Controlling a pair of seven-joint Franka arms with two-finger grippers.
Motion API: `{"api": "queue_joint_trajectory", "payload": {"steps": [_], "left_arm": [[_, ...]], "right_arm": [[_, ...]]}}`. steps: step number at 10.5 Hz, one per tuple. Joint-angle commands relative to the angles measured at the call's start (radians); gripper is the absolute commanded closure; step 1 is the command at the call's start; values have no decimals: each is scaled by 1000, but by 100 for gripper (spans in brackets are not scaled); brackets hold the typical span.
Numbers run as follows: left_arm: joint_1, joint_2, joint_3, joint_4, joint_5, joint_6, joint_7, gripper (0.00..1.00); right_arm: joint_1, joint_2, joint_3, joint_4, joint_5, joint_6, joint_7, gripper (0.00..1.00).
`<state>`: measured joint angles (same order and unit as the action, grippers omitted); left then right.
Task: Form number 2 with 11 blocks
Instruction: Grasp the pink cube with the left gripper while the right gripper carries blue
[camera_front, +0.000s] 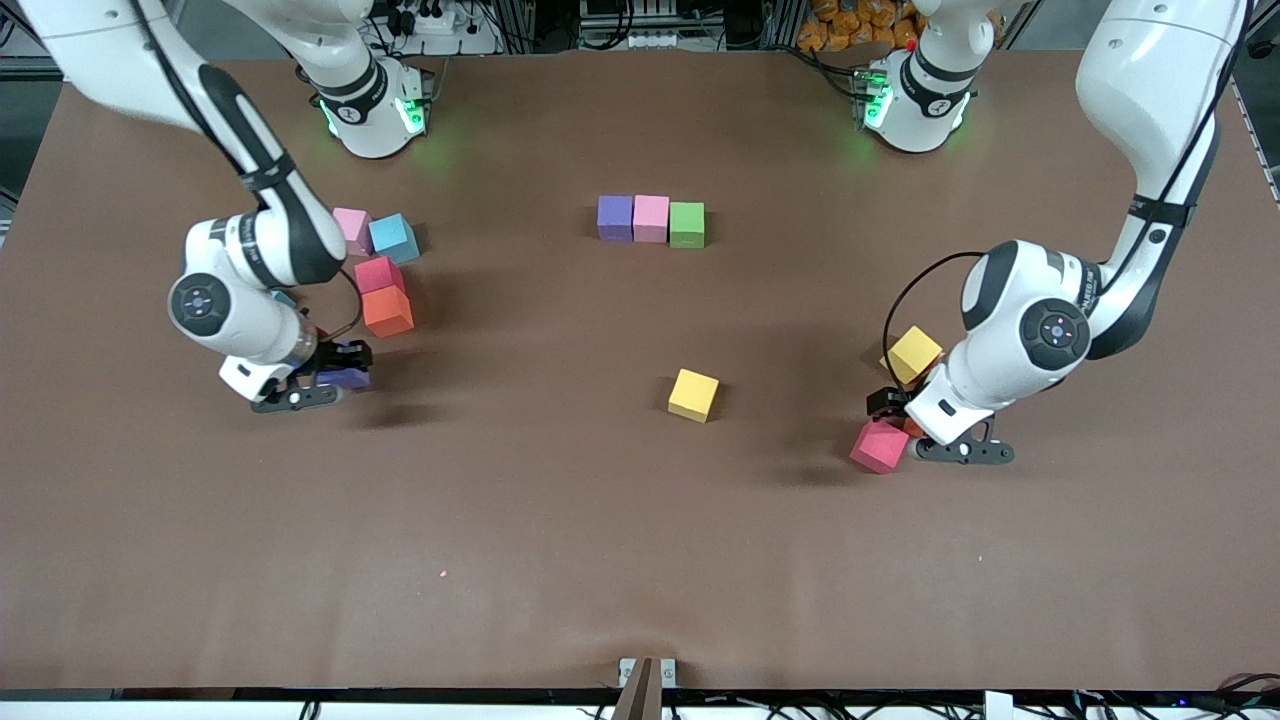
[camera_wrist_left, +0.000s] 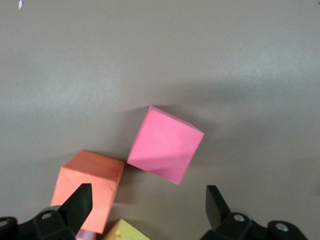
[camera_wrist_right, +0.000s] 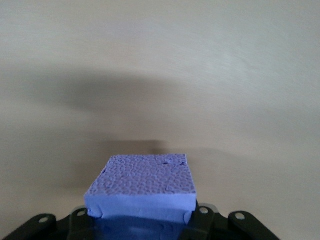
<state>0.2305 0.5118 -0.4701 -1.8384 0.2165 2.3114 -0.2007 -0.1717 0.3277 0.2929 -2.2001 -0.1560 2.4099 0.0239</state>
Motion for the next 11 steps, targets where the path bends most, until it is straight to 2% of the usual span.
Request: {"api": "queue_joint_trajectory", "payload": {"steps": [1,4,5,7,9,11], "left_arm": [[-2,43,1,62,24,-20,114,0],[-8,103,1,112,24,-20,257,0],[-13,120,1,125,43,-20,267,0],[-16,158,1,151,154,-20,268,0],[-16,168,1,154,176,-20,271,0],[-16,165,-1,153,175,-20,265,0]], "right_arm": [[101,-42,-3,-4,32,-17,36,57],[271,-79,-8,-7,160,-20,154,57],[328,-81,-8,-6,173,-21,215,56],[447,-70,-9,15,176,0,359,56],[574,-50,-11,61,176,-9,524,56],[697,19,-17,159,174,-14,698,56]]}}
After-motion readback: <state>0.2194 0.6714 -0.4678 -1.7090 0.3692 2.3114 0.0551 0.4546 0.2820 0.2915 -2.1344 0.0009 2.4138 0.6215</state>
